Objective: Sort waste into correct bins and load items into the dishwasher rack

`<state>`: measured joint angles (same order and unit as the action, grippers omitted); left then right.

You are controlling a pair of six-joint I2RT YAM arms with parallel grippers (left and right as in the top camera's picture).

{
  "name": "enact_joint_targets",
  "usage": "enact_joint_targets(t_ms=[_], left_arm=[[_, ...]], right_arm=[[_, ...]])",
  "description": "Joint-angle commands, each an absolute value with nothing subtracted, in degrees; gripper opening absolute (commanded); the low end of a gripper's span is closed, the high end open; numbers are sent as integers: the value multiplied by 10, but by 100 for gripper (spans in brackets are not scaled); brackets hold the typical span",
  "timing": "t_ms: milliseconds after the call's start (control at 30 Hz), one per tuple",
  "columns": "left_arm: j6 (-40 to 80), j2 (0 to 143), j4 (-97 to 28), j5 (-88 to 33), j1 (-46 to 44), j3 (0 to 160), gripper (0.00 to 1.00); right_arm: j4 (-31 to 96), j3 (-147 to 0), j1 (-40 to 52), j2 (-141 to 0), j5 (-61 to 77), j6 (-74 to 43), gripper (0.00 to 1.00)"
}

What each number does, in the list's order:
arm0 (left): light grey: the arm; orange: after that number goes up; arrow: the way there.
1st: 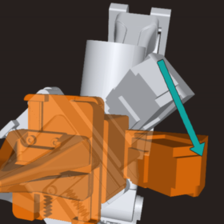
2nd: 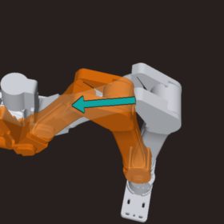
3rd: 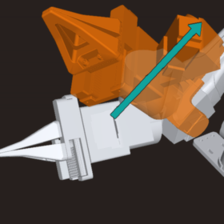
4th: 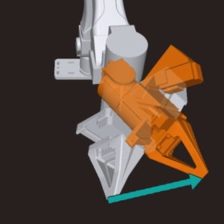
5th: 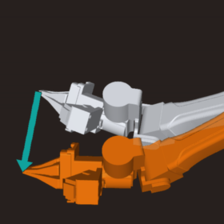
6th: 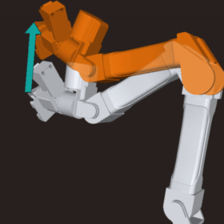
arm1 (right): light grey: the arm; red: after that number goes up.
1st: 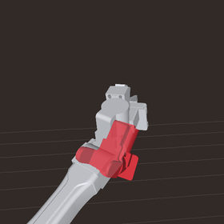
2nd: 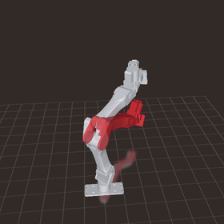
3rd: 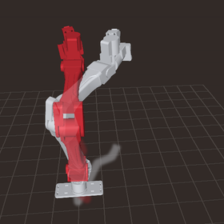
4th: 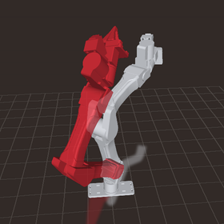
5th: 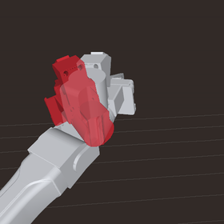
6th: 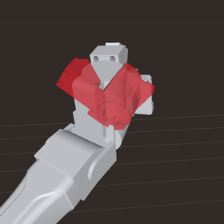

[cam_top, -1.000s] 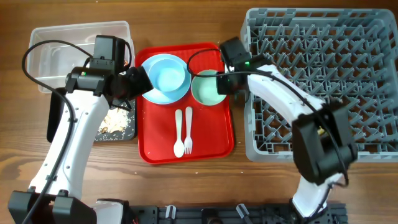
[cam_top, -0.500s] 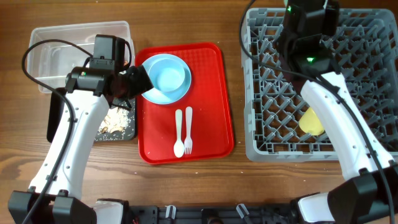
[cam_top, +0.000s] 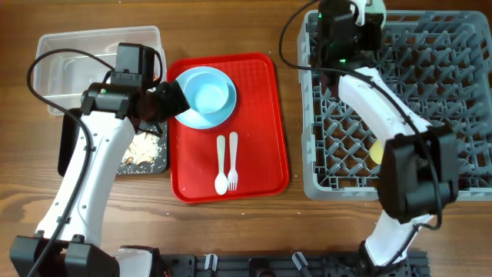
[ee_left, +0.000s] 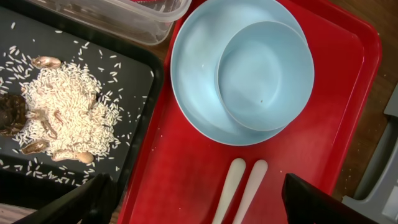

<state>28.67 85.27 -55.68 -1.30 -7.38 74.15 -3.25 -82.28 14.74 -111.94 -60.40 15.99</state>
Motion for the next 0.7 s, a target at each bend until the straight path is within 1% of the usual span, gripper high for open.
enact_joint_targets(t_ms=[0, 167, 267, 400, 433, 467, 500, 533, 567, 600, 667], left_arm=[[292, 848, -555, -4, -71, 742, 87], [292, 848, -556, -4, -71, 742, 87], [292, 848, -555, -4, -71, 742, 87], [292, 848, -553, -4, -71, 742, 87], [292, 848, -553, -4, -71, 742, 87], [292, 848, -551, -4, -71, 742, 87], [292, 848, -548, -4, -71, 742, 87], [292, 848, -548, -4, -71, 742, 88], [292, 848, -549, -4, -71, 742, 88], [292, 848, -549, -4, -71, 742, 88], [292, 848, -549, -3, -71, 742, 89]], right_arm=[[-33, -829, 158, -1161, -598, 165, 4], [-29, -828, 181, -1180, -577, 163, 4], [22, -828, 183, -1183, -586, 119, 4], [72, -828, 210, -1167, -578, 102, 5], [88, -828, 218, -1155, -566, 96, 19], [113, -829, 224, -1139, -550, 84, 25], [155, -829, 228, -1122, -510, 62, 35], [195, -829, 230, -1109, -468, 39, 42], [229, -829, 230, -1099, -425, 27, 56], [263, -829, 230, -1087, -369, 25, 64], [309, -829, 230, -1047, -285, 25, 71]])
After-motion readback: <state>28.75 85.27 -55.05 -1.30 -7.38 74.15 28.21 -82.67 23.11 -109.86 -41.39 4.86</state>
